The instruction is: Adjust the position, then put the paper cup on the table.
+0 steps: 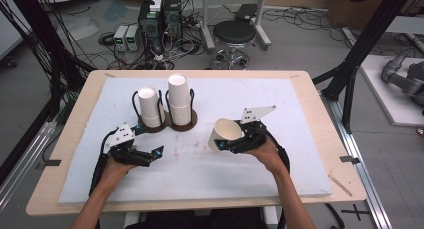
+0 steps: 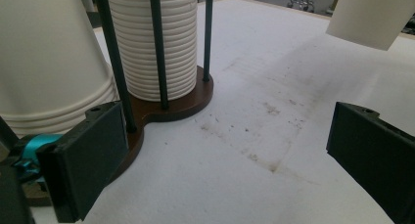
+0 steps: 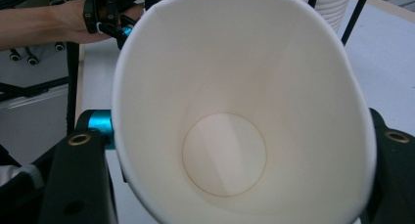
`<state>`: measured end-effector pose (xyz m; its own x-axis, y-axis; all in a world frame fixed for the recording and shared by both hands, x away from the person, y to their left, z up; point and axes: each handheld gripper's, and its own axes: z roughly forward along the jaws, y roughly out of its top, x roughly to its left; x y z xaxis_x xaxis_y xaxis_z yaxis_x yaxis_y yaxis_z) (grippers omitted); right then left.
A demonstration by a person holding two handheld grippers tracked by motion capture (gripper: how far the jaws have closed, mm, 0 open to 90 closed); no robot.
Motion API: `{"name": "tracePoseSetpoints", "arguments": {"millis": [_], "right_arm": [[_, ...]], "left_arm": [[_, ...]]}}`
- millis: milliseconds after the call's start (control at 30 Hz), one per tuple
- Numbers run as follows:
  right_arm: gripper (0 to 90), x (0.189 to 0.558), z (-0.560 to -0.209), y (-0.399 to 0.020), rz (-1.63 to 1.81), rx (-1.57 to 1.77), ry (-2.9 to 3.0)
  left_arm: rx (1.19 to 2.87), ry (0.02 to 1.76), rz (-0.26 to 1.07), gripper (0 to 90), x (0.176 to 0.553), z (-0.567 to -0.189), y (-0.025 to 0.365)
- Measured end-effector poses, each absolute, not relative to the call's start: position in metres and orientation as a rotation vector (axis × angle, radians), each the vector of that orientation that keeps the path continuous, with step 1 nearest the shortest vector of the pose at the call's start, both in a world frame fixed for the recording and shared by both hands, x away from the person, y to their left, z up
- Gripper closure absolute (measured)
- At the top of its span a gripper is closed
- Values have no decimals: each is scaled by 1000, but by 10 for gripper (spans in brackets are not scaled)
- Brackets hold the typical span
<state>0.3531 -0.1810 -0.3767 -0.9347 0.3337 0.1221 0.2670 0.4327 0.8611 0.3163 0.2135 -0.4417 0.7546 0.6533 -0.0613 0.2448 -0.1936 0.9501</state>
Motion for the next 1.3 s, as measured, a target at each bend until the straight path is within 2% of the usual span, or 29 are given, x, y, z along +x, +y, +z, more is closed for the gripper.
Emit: {"name": "tracePoseSetpoints", "arguments": {"millis": [1300], "right_arm": [[312, 353, -383, -169, 1445, 530, 2631]], "left_arm": [[1762, 731, 445, 17, 316, -445, 216]]}}
